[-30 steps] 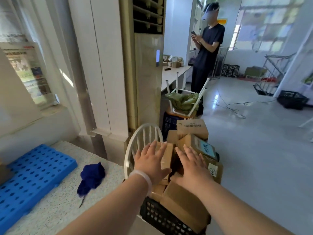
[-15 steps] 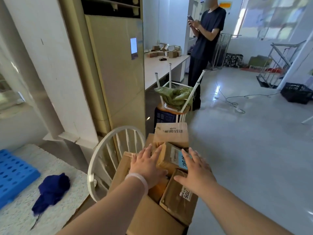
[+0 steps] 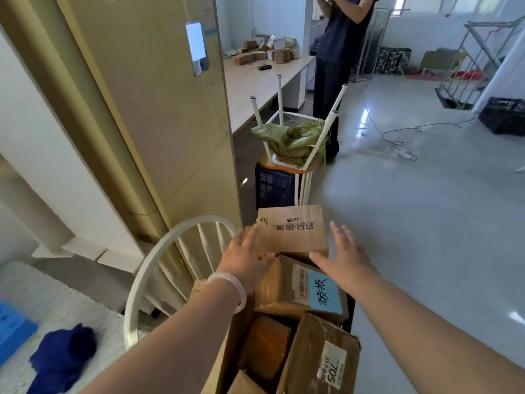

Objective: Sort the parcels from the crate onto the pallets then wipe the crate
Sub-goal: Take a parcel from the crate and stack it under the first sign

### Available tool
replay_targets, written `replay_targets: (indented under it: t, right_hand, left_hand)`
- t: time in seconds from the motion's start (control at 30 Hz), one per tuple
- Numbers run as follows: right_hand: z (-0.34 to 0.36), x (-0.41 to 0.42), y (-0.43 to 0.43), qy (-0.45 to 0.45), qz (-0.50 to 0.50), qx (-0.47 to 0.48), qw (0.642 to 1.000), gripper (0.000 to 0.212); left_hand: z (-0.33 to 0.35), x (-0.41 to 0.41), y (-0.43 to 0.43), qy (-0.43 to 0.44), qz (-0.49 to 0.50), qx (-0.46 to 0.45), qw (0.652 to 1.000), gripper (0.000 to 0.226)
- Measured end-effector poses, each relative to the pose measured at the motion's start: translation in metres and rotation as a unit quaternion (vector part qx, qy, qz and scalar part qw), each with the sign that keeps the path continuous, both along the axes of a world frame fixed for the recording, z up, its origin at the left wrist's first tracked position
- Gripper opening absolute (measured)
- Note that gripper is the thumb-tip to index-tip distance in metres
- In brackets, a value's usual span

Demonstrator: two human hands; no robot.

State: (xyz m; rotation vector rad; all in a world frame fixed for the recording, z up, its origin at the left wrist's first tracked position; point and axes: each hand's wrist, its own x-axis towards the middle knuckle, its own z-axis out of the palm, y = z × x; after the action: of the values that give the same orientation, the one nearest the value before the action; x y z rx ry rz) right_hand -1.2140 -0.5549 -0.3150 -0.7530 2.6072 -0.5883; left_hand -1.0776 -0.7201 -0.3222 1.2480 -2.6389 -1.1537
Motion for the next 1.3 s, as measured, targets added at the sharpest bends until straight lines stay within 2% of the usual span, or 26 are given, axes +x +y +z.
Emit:
replay_targets:
  t: [0.17,0.4,0.57,0.77,0.87,0.97,1.07,1.2,1.23,1.3]
  right_hand:
    - [-0.011,-0.028,-0.04,-0.049,-0.039,-0.027,0.998,0.099]
    - [-0.035,-0.04,-0.07,-0.167,-0.161,-0.103,0.967,0.099]
    - [-0.033,-0.04,-0.071,-0.157,-0.176,-0.133,0.963,0.099]
    - [-0.005,-0.035,-0.062,-0.121,-0.166,-0.178,0.962,0.106]
    - [0.011,-0.026,-0.052,-0.105,-0.15,-0.204,0.962,0.1]
    - [0.028,-0.016,-0.039,-0.111,-0.155,-0.237,0.953,0.089]
    - [0.04,-0.009,-0.025,-0.13,-0.164,-0.281,0.937,0.08]
    - [0.053,0.0,-0.01,-0.141,-0.17,-0.351,0.91,0.057]
    - [0.057,0.004,-0.007,-0.14,-0.166,-0.363,0.906,0.057]
    - [0.064,0.007,0.0,-0.142,-0.15,-0.371,0.905,0.077]
  left_hand:
    - [-0.021,-0.037,-0.037,-0.01,-0.018,0.02,1.0,0.081]
    - [-0.047,-0.068,-0.056,0.001,-0.023,0.126,0.992,0.084]
    - [-0.044,-0.067,-0.054,0.04,-0.009,0.128,0.991,0.087]
    - [-0.019,-0.06,-0.05,0.116,0.004,0.132,0.984,0.116]
    - [-0.001,-0.052,-0.041,0.129,0.003,0.096,0.987,0.125]
    - [0.013,-0.045,-0.029,0.184,0.028,0.086,0.979,0.11]
    - [0.029,-0.037,-0.014,0.251,0.051,0.128,0.958,0.088]
    - [0.052,-0.027,0.012,0.314,0.131,0.162,0.926,0.069]
    - [0.057,-0.026,0.016,0.329,0.156,0.166,0.916,0.062]
    - [0.063,-0.024,0.025,0.332,0.186,0.172,0.908,0.063]
